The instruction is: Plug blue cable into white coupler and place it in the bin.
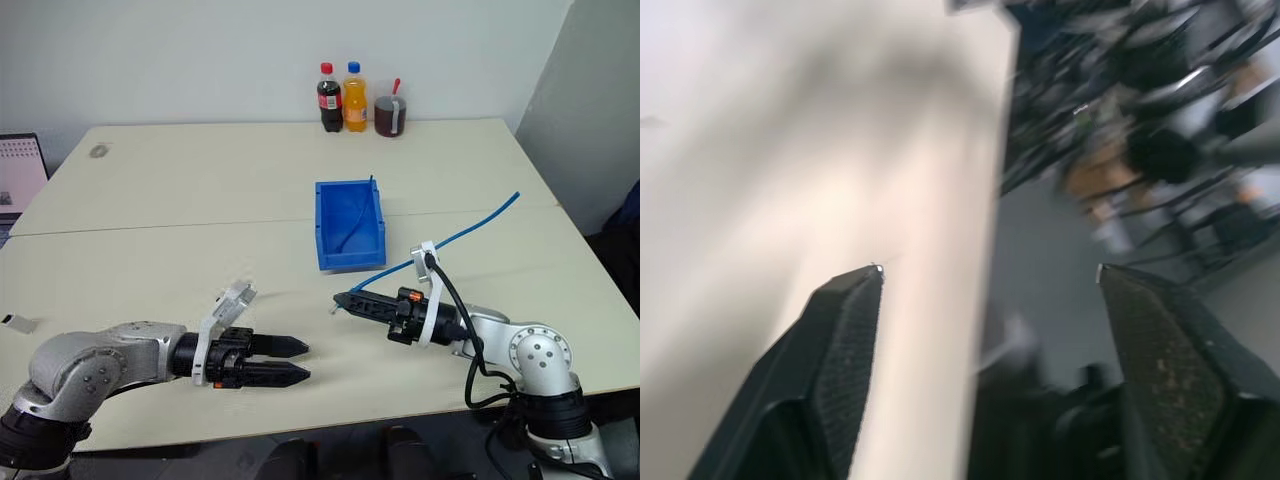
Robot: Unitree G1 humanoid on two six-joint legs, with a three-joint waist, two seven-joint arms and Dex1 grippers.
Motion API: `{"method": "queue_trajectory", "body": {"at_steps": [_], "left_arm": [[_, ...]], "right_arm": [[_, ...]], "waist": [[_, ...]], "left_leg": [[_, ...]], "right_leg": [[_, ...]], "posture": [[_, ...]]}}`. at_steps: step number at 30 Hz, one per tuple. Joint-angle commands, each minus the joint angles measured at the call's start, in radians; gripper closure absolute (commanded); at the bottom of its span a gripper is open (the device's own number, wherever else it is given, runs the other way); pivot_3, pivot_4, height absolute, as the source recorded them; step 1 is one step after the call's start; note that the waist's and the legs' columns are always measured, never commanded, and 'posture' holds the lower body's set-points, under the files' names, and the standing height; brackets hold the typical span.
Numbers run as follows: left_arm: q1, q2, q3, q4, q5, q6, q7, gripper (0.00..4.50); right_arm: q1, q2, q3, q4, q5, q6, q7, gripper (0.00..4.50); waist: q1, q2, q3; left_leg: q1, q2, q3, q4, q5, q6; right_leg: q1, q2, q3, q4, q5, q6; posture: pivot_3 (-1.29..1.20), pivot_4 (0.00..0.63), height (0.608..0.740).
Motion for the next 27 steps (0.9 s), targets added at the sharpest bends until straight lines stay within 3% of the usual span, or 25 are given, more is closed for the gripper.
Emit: {"method": "queue_trajectory", "body": {"at_steps": [1, 5, 9, 12, 17, 22, 27], "left_arm": [[0.087, 0.009, 0.049, 0.008, 0.256, -0.192, 0.154, 0.02], [0.176, -0.105, 0.165, -0.022, 0.405, -0.134, 0.497, 0.02], [0.252, -0.344, 0.337, -0.126, 0.484, -0.012, 0.847, 0.02], [0.322, -0.619, 0.488, -0.173, 0.635, -0.011, 1.182, 0.02], [0.33, -0.882, 0.637, -0.15, 0.686, -0.1, 1.416, 0.02], [0.269, -0.945, 0.785, -0.053, 0.665, -0.237, 1.507, 0.02], [0.14, -0.873, 0.876, 0.105, 0.58, -0.36, 1.471, 0.02]], "right_arm": [[-0.024, -0.011, -0.016, -0.005, -0.015, -0.001, 0.038, 4.23], [-0.043, -0.023, -0.011, 0.026, -0.039, 0.017, 0.084, 4.23], [-0.075, -0.041, -0.002, 0.071, -0.067, 0.041, 0.149, 4.23], [-0.147, -0.033, 0.028, 0.141, -0.119, 0.056, 0.215, 4.23], [-0.227, -0.032, 0.062, 0.21, -0.195, 0.08, 0.317, 4.23], [-0.281, -0.043, 0.076, 0.252, -0.266, 0.104, 0.409, 4.23], [-0.303, -0.038, 0.073, 0.26, -0.31, 0.123, 0.455, 4.23]], "waist": [[-0.005, 0.001, 0.0], [-0.002, 0.0, 0.0], [-0.004, 0.0, 0.0], [-0.011, -0.001, 0.0], [-0.006, -0.002, -0.001], [-0.012, -0.002, -0.001], [-0.006, -0.002, -0.001]], "left_leg": [[0.001, 0.001, 0.001, -0.001, 0.0, 0.0], [-0.001, 0.003, 0.001, -0.001, 0.0, 0.0], [0.0, 0.003, 0.0, -0.001, 0.0, 0.0], [0.0, 0.002, 0.001, 0.001, 0.0, 0.0], [0.003, 0.001, 0.002, 0.002, 0.0, 0.0], [0.005, 0.001, 0.002, 0.002, 0.0, 0.0], [0.004, 0.002, 0.002, 0.002, 0.0, 0.0]], "right_leg": [[-0.001, 0.0, 0.001, 0.0, 0.0, 0.0], [-0.002, -0.002, 0.0, 0.001, 0.0, 0.0], [-0.001, -0.003, 0.001, 0.0, 0.001, 0.001], [-0.001, -0.004, 0.001, 0.001, 0.002, 0.004], [0.002, 0.001, 0.001, 0.0, 0.004, 0.004], [0.005, 0.003, 0.0, 0.001, 0.004, 0.004], [0.005, 0.004, -0.001, 0.001, 0.004, 0.003]], "posture": [[0.0, 0.15, 0.74], [0.0, 0.15, 0.74], [0.0, 0.15, 0.74], [0.0, 0.15, 0.74], [0.0, 0.15, 0.74], [0.0, 0.15, 0.74], [0.0, 0.15, 0.74]]}}
